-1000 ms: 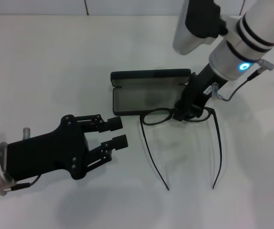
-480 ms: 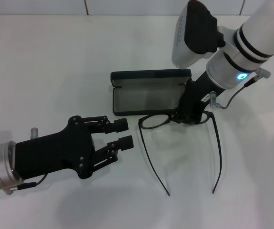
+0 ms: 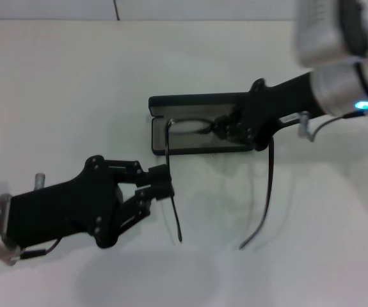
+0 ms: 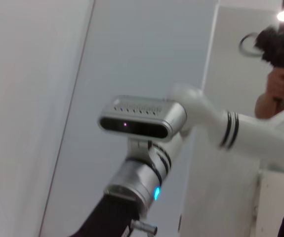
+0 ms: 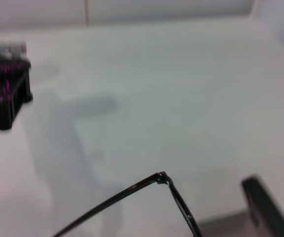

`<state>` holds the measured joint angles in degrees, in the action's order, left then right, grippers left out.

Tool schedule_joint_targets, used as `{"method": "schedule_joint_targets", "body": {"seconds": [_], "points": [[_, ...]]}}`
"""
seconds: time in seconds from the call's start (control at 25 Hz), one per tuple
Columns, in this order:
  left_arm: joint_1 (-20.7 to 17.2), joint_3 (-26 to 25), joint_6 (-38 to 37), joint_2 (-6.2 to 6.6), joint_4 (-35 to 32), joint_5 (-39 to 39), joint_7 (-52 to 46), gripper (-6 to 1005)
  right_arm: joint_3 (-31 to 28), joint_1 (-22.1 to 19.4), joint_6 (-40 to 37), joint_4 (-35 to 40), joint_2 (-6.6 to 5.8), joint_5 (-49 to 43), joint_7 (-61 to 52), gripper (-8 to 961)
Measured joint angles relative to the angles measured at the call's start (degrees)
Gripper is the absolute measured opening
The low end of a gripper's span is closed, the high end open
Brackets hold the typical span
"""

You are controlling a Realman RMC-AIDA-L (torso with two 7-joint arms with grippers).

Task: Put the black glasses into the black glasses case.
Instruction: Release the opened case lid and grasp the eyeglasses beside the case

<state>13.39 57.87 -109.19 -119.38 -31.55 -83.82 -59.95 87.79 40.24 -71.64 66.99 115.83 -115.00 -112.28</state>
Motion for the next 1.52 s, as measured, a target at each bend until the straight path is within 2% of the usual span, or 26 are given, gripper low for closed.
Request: {"method": "schedule_joint_targets", "body": {"seconds": [0.08, 0.12, 0.24, 0.28, 0.48, 0.72, 0.88, 1.2, 1.36, 1.44, 1.52], "points": [[0.5, 0.4, -1.2, -0.29, 0.2, 1.5, 0.6, 253, -3.2, -5.4, -0.9, 2.8, -0.04, 5.0, 3.0, 67], [1.0, 0.9, -2.2, -0.4, 0.8, 3.0, 1.1, 215, -4.8, -7.4, -1.5, 3.4, 0.03, 7.3, 4.6, 65], [3.6, 2.4, -4.3, -0.49, 3.6, 6.3, 2.2, 99, -8.7, -10.2, -4.7, 2.4, 0.01, 14.5, 8.1, 58], [4.8, 2.7, -4.9, -0.48, 4.6, 6.9, 2.6, 61, -9.5, -10.7, -5.6, 1.7, -0.02, 16.3, 9.2, 56], [8.9, 2.8, -5.2, -0.24, 7.5, 6.9, 3.1, 62, -11.3, -12.1, -11.1, -3.7, -0.08, 25.9, 17.9, 45], [9.7, 2.6, -5.2, -0.42, 8.7, 7.4, 3.3, 58, -13.2, -12.2, -17.3, -9.8, -0.18, 34.7, 24.4, 32], [10.9, 3.3, -5.3, -0.54, 9.8, 7.6, 3.3, 50, -15.3, -11.7, -20.6, -12.3, -0.02, 36.2, 26.5, 23], [13.5, 3.4, -5.2, -0.58, 13.9, 8.0, 5.4, 54, -14.5, -10.1, -21.4, -16.9, 0.2, 38.4, 28.7, 3], [13.1, 3.1, -5.1, -0.57, 14.0, 8.3, 5.6, 55, -15.0, -9.9, -19.2, -16.6, -0.81, 34.8, 26.4, 9], [12.7, 3.1, -5.1, -0.49, 14.0, 8.3, 5.6, 56, -15.5, -9.1, -16.9, -15.0, -1.57, 29.9, 22.6, 15], [12.1, 3.0, -5.1, -0.35, 14.0, 8.8, 5.5, 57, -15.6, -6.5, -14.0, -12.4, -2.57, 20.3, 14.9, 21]]}}
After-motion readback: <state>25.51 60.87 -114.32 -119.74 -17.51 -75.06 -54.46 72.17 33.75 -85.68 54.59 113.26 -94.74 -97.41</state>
